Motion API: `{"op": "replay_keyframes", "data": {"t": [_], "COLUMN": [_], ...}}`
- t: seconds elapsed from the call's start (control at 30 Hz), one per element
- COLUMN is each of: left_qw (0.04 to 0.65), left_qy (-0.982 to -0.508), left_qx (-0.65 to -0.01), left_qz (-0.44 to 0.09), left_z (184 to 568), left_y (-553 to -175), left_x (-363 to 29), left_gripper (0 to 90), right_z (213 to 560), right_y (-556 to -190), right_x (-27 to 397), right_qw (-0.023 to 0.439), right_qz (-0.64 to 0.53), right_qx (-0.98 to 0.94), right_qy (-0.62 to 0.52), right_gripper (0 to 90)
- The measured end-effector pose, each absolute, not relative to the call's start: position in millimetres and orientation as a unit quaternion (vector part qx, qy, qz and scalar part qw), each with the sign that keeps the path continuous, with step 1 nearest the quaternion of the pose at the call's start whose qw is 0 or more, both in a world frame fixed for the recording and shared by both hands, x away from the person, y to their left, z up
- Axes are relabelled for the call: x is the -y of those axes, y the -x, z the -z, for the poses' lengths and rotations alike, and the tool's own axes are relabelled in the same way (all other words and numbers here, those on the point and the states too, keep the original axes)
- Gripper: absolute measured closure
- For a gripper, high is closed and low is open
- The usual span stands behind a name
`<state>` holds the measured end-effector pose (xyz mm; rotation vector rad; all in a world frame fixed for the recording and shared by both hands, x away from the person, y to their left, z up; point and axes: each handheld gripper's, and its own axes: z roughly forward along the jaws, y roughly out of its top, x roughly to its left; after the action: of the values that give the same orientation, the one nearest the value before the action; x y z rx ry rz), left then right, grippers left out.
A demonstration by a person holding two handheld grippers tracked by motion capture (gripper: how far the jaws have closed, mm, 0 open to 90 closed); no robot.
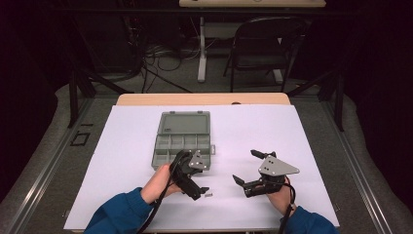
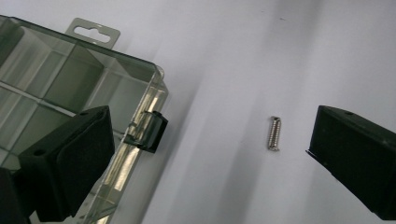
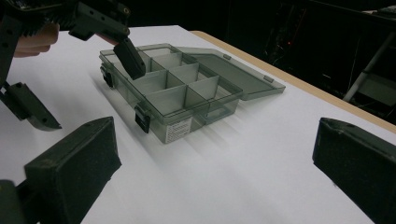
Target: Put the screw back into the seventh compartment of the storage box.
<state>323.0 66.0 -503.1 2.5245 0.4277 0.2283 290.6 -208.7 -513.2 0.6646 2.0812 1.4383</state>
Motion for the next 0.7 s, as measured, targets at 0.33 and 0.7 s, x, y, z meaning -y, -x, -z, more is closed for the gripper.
{"op": "replay_keyframes", "data": {"t": [0.33, 0.7], "left_qw": [0.267, 0.262], "left_qy": [-0.949, -0.953], "left_qx": [-0.152, -0.141], "left_qz": [-0.076, -0.064], "left_z": [511.6, 519.8], "left_y": [-319.7, -317.6], "left_x": [-58.3, -53.8], "left_gripper": [4.5, 22.4], "right_z": [513.7, 513.8], "right_y": [-290.7, -291.0], "right_x": [208.3, 208.0], "right_qw": [0.257, 0.258], "right_qz": [-0.529, -0.528], "right_qx": [-0.771, -0.772], "right_qy": [-0.242, -0.243], "right_gripper": [0.0, 0.0]}}
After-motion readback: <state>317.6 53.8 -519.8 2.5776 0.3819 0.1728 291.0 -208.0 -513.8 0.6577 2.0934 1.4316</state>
